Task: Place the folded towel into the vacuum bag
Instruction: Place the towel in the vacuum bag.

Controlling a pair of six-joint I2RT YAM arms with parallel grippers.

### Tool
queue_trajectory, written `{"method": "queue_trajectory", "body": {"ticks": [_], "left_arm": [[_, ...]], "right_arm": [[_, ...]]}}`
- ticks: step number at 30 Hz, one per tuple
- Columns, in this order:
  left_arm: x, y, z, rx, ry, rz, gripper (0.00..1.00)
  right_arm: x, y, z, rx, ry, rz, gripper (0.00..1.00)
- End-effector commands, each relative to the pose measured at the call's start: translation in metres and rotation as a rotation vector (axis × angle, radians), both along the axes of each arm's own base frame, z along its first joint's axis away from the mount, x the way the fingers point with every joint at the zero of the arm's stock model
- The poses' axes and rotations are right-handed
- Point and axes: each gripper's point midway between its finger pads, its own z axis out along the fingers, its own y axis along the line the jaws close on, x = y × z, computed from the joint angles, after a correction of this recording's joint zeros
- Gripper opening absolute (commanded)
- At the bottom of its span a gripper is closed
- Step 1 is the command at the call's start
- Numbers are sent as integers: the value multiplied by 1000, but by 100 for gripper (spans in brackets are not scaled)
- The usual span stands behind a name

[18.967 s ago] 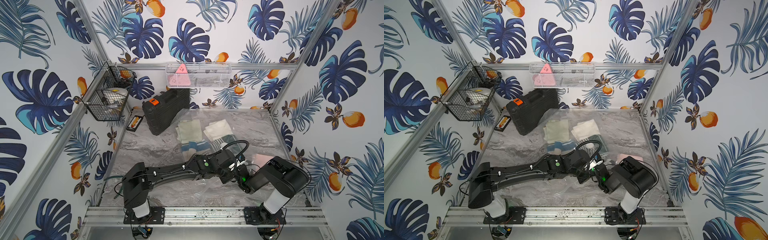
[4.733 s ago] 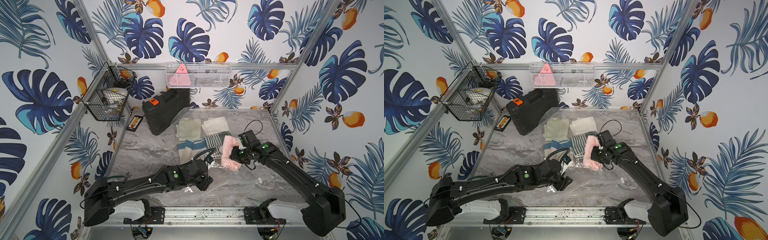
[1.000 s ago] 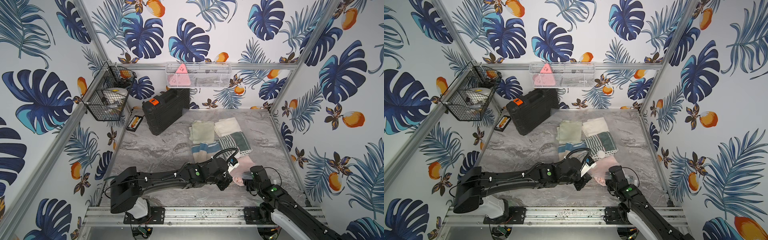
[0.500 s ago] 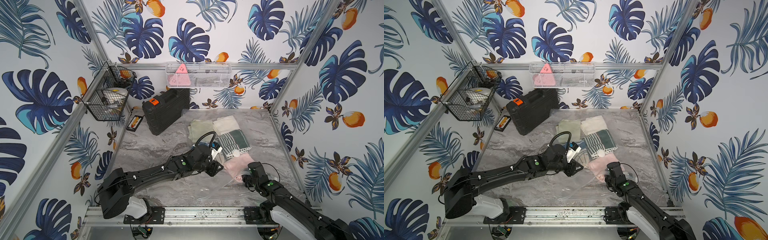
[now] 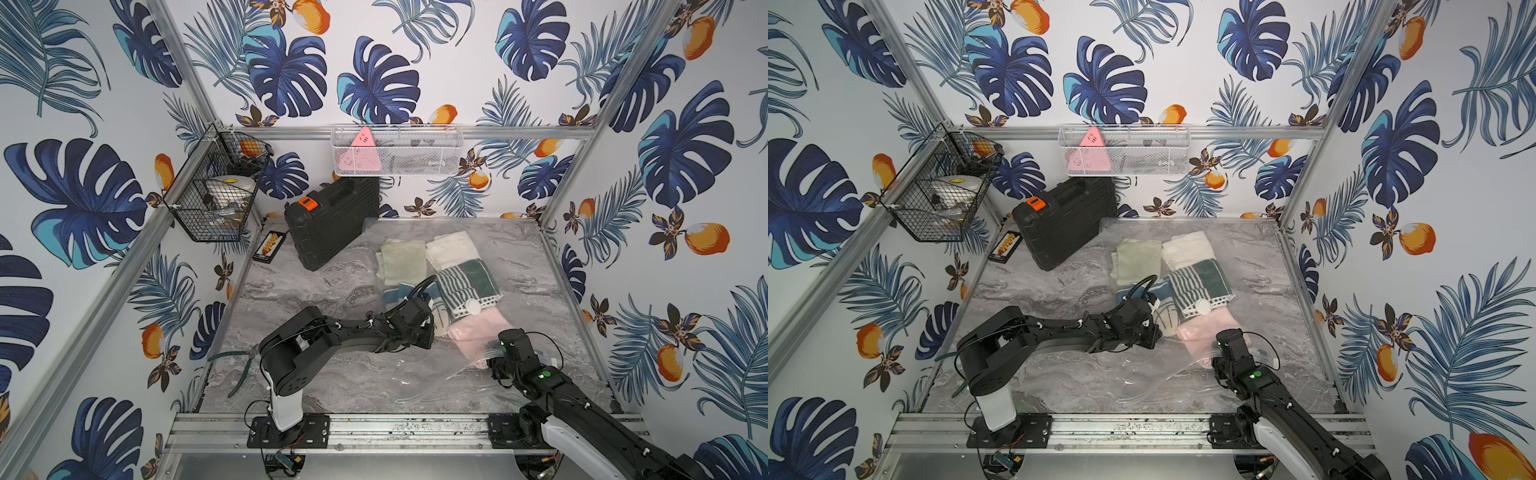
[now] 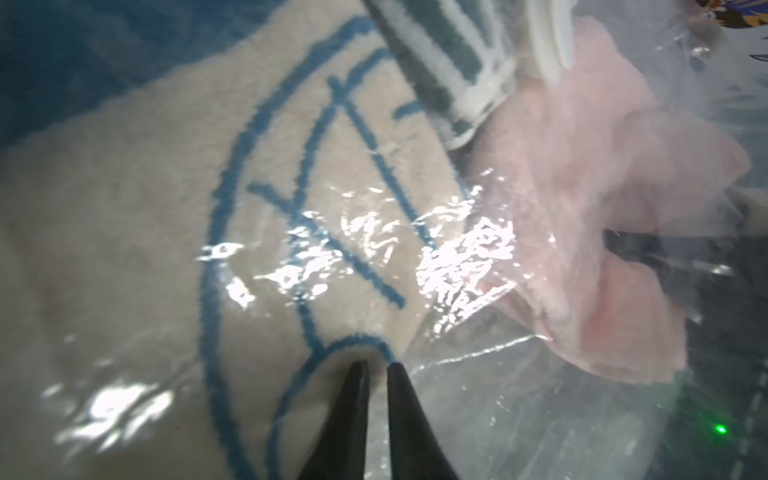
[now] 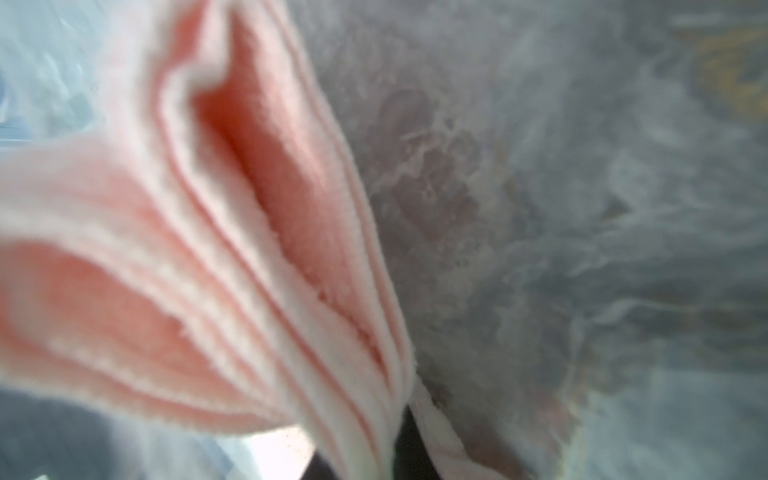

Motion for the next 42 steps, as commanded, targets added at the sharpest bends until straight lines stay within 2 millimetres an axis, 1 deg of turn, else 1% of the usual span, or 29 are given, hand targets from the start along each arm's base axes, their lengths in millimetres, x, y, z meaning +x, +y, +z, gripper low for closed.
{"method": "queue_trajectory", "body": {"ticks": [1,3,5,6,8,11,13,15,16,18,20,23,26,28,30,32,35,36,39,42], "left_arm": [[10,31,-25,42,30,148,15],[8,50,-38,71,57,188,14],[6,62,-44,82,74,212,13],[5,65,-44,77,78,219,13],[5,67,-40,69,75,218,13],[5,64,-32,56,69,206,13],[6,58,-26,34,69,192,13],[8,48,-16,-1,63,158,14],[7,44,-11,-16,62,145,14],[9,37,4,-52,49,121,17],[8,31,20,-68,32,91,20],[2,22,47,-67,-16,26,25],[-8,10,70,-57,-68,-43,30],[-15,-1,79,-64,-101,-94,32],[-20,-14,79,-84,-104,-137,33],[-24,-27,72,-113,-75,-175,33],[-30,-45,59,-125,-42,-213,33],[-32,-50,53,-123,-35,-222,32],[-28,-53,35,-92,-18,-207,32],[-27,-51,16,-49,0,-206,32]], "right_arm": [[-19,-14,-15,-31,73,-54,10],[-23,-19,-18,-23,66,-86,9],[-25,-23,-19,-17,53,-115,7],[-24,-25,-19,-16,43,-127,6],[-22,-26,-19,-18,33,-139,6],[-14,-23,-16,-20,23,-138,6],[-4,-16,-12,-20,11,-102,13],[3,-7,-5,-46,33,-34,29],[5,-2,-4,-46,43,1,36],[6,8,-4,-32,53,59,44],[4,13,1,-56,70,129,51],[2,17,18,-154,73,289,58],[-10,24,26,-217,127,455,63],[-18,28,30,-239,159,557,65],[-28,29,40,-275,175,632,67],[-34,28,56,-324,162,680,68],[-42,24,85,-398,153,730,70],[-43,25,94,-417,142,758,70],[-43,26,124,-466,115,811,67],[-35,27,152,-541,80,851,63]]}}
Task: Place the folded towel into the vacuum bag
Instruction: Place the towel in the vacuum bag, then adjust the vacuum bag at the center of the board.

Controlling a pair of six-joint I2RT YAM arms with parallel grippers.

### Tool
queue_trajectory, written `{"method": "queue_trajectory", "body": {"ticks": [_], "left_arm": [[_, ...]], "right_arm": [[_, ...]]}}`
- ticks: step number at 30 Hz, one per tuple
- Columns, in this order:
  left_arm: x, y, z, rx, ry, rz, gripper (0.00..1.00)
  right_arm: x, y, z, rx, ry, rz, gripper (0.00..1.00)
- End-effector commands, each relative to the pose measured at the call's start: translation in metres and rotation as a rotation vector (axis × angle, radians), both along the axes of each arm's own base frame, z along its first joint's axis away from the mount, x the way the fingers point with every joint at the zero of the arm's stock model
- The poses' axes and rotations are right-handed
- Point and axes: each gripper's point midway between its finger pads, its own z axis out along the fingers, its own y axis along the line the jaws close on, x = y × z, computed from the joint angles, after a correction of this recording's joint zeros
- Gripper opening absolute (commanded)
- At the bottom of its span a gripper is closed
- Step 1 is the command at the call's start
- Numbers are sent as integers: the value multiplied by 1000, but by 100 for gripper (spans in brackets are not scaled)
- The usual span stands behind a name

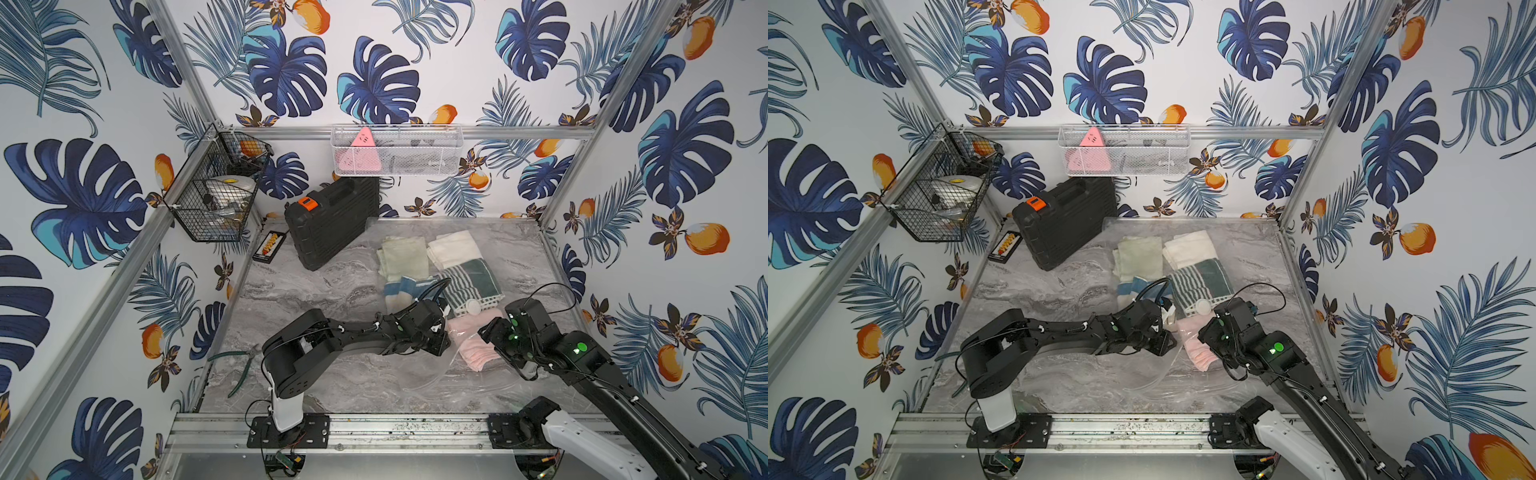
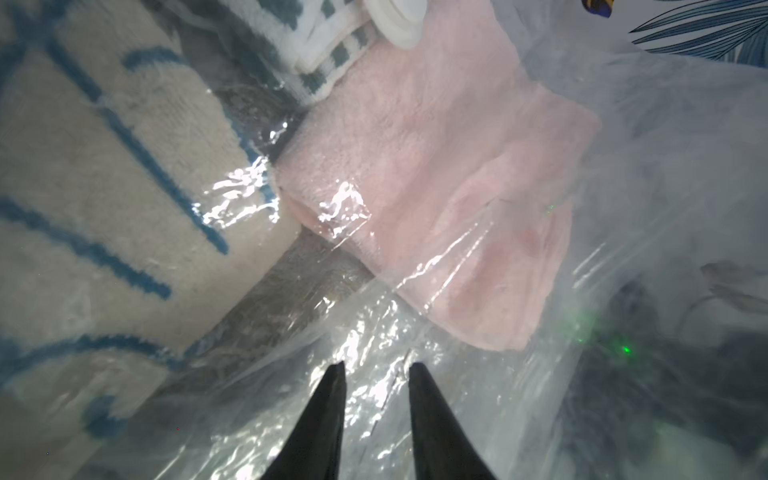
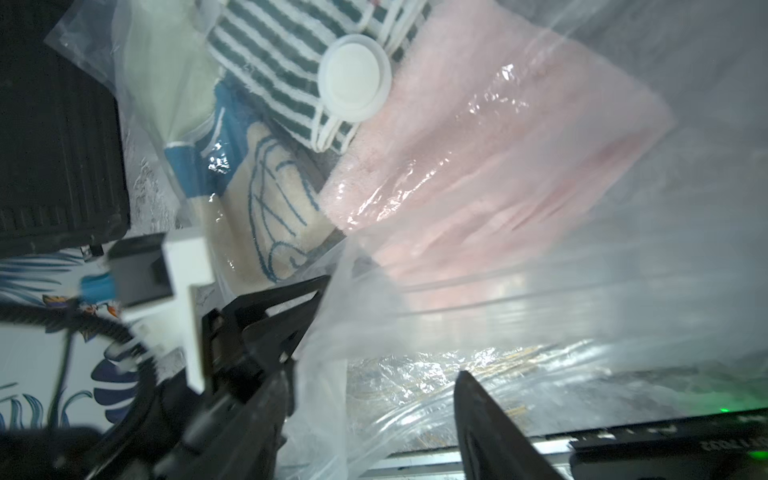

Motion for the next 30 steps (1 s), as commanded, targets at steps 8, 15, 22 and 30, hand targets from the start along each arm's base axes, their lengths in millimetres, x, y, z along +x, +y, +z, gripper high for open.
{"method": "queue_trajectory", "body": {"ticks": [8,15,22,30], "left_arm": [[-6,9,-38,87,45,-22,34],[-39,44,12,94,-15,-115,36],[-96,85,47,259,-69,-266,50],[-142,100,40,508,-140,-384,62]], "right_arm": [[23,-6,12,-261,26,190,67],[48,-5,-25,-162,77,170,71],[61,4,-73,-120,163,178,71],[72,-5,-127,-84,282,152,71]]}}
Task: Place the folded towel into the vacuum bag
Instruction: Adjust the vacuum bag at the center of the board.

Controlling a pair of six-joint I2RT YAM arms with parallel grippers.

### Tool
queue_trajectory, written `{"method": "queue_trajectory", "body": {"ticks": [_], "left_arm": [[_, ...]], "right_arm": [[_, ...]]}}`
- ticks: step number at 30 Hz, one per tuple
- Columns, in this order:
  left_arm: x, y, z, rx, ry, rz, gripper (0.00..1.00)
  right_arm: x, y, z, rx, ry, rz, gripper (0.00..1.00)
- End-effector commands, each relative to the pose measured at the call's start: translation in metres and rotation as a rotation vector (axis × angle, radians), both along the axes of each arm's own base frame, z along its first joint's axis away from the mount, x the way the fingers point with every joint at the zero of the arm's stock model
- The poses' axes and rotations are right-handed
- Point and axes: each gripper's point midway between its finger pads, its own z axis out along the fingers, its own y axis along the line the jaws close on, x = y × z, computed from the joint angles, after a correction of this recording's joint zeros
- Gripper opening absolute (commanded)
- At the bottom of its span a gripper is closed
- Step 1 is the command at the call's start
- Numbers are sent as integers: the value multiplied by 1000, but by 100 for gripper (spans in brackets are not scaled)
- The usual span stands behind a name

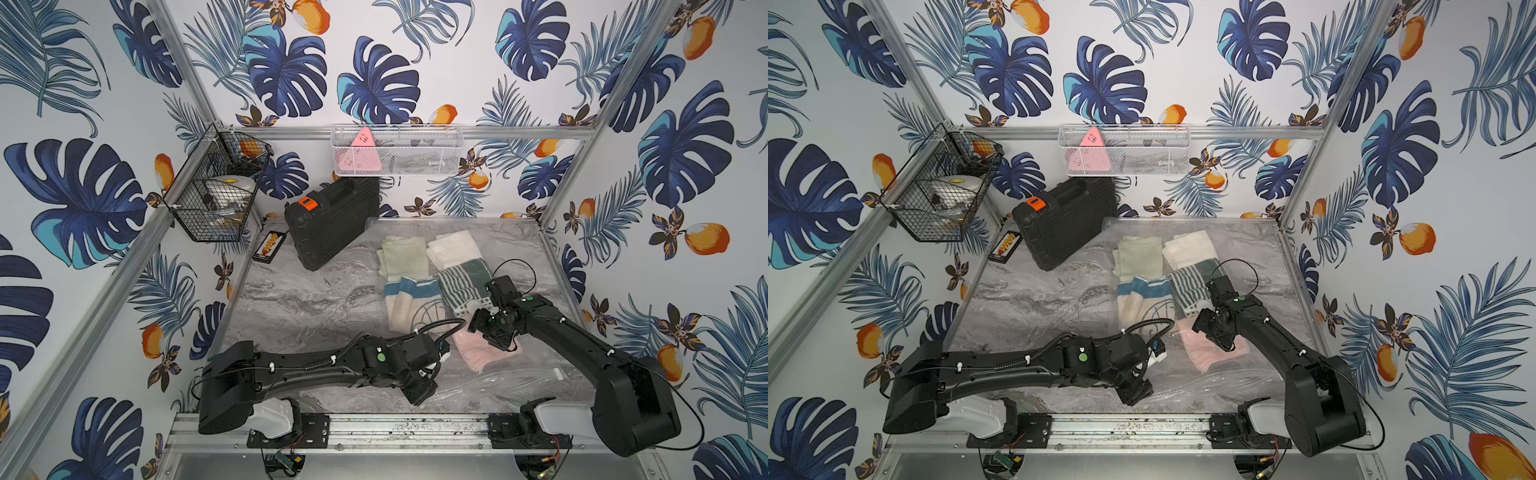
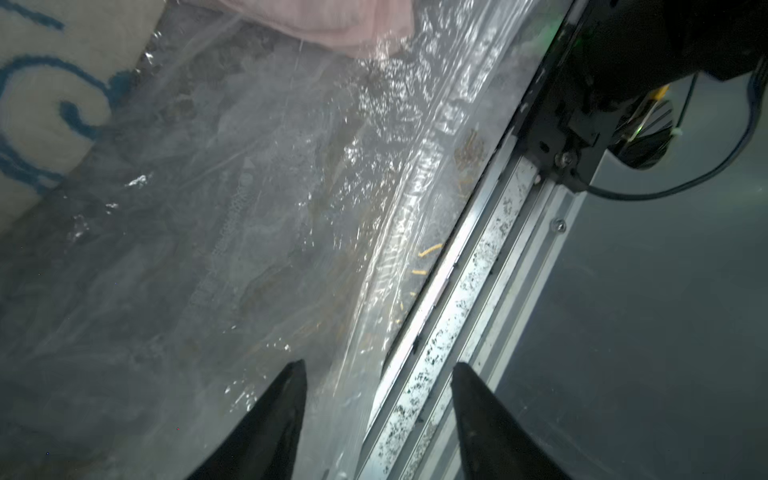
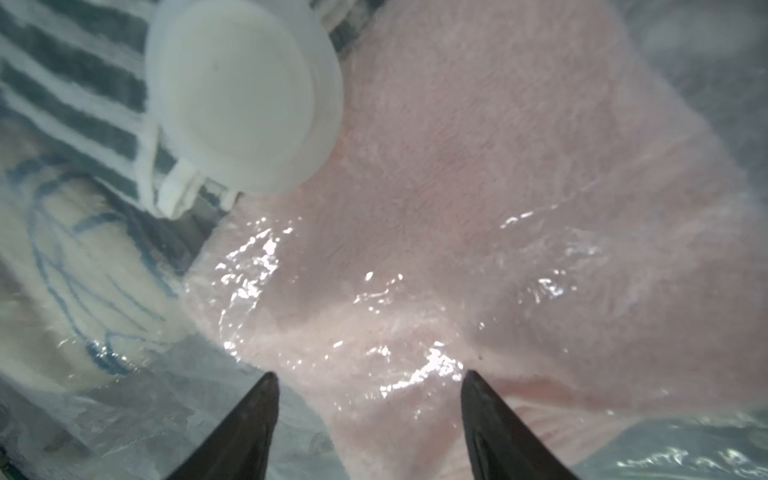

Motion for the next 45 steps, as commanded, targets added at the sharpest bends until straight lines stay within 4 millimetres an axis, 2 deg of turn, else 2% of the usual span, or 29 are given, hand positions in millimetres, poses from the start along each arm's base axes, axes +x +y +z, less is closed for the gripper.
{"method": "queue_trajectory", "body": {"ticks": [1,6,10,14,18,23,27,33,38,42,43,45], "left_arm": [[-2,30,-10,171,-74,-7,63],[-9,35,3,162,-91,-30,73],[-13,39,-6,190,-73,-44,79],[-10,44,-15,267,-149,-71,80],[-15,34,-20,288,-217,-179,82],[-18,26,-41,381,-256,-252,83],[-12,29,-53,493,-316,-262,83],[6,32,-55,604,-469,-269,82],[10,27,-58,609,-543,-348,74],[7,28,-61,587,-549,-408,60],[5,28,-61,576,-543,-422,51],[3,27,-59,555,-542,-436,23]], "right_arm": [[12,3,-18,44,8,5,71],[9,-7,-58,98,103,-70,71],[17,-9,-72,154,135,-109,70],[30,-11,-70,163,127,-115,70],[38,-11,-65,169,117,-107,70],[40,-9,-66,179,120,-106,70],[37,-9,-67,185,123,-108,70],[38,-8,-70,207,127,-112,70],[40,-9,-67,211,119,-113,70],[42,-10,-64,219,114,-112,70],[44,-10,-62,220,110,-110,70],[46,-9,-58,227,101,-101,69]]}}
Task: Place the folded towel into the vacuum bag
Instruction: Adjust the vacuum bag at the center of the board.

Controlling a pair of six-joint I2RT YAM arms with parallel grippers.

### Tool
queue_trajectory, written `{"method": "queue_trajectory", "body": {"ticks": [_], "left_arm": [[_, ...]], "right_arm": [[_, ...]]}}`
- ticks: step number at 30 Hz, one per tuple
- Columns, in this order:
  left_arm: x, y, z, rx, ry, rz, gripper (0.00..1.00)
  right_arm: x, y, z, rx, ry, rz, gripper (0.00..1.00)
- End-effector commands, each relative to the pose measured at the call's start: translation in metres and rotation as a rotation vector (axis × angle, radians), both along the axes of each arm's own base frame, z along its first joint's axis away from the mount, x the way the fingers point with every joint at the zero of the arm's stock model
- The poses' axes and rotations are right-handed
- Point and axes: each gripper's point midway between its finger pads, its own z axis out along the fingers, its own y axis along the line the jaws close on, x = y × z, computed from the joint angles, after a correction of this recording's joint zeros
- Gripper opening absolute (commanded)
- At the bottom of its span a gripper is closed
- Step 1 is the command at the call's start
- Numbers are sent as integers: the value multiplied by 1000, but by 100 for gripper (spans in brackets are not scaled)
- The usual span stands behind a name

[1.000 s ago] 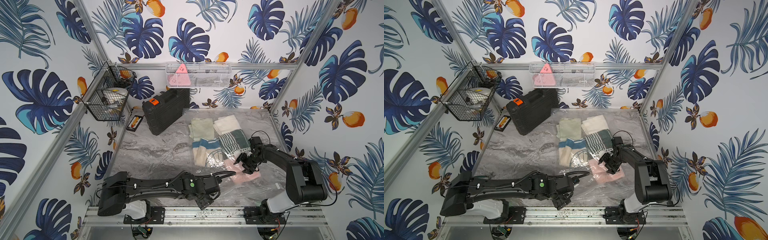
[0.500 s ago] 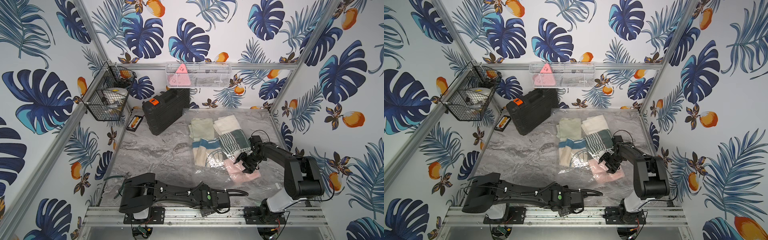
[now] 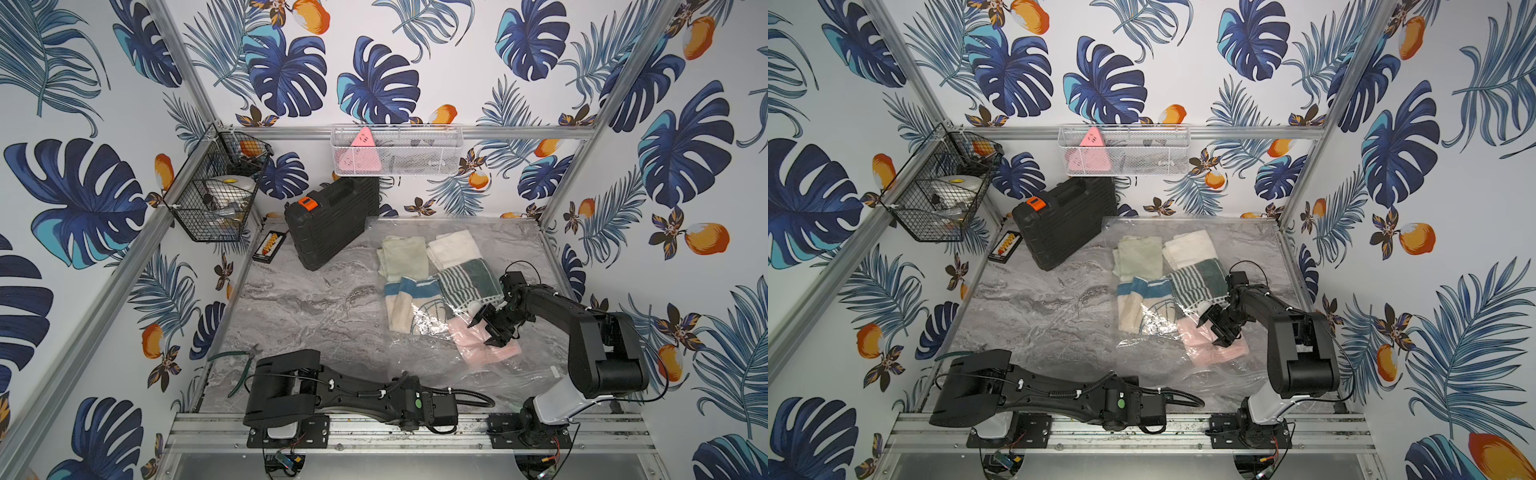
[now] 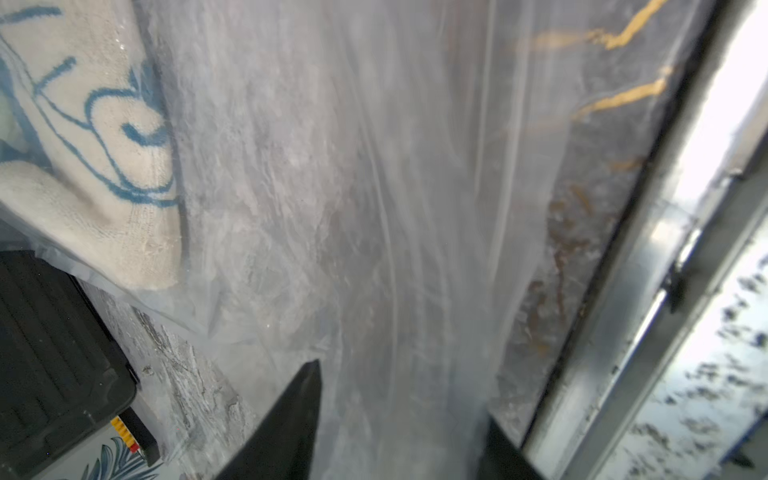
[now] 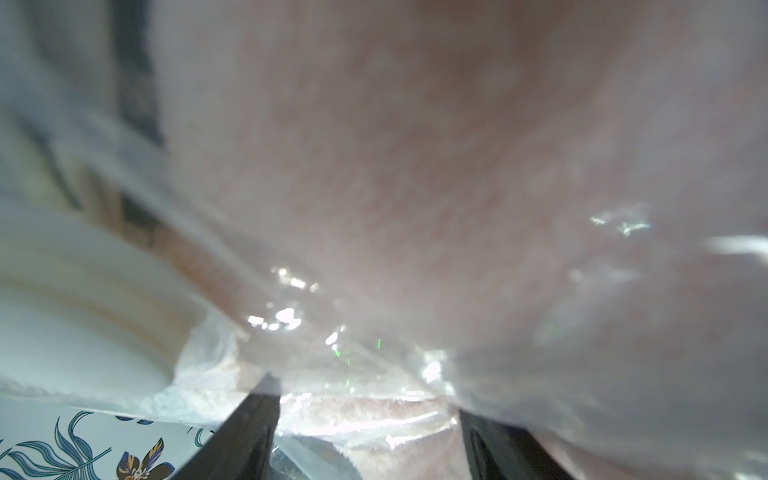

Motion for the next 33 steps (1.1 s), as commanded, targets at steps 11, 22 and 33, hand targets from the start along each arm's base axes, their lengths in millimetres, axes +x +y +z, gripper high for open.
{"method": "queue_trajectory", "body": {"ticks": [11,22,33], "left_arm": [[82,8,105,-423,62,193,0],[211,87,137,-645,80,689,0],[263,114,164,-752,36,858,0]], "right_arm": [[55,-13,134,-155,-479,243,70],[25,-26,242,-337,-732,459,71],[-32,30,238,-506,-764,1046,70]]}}
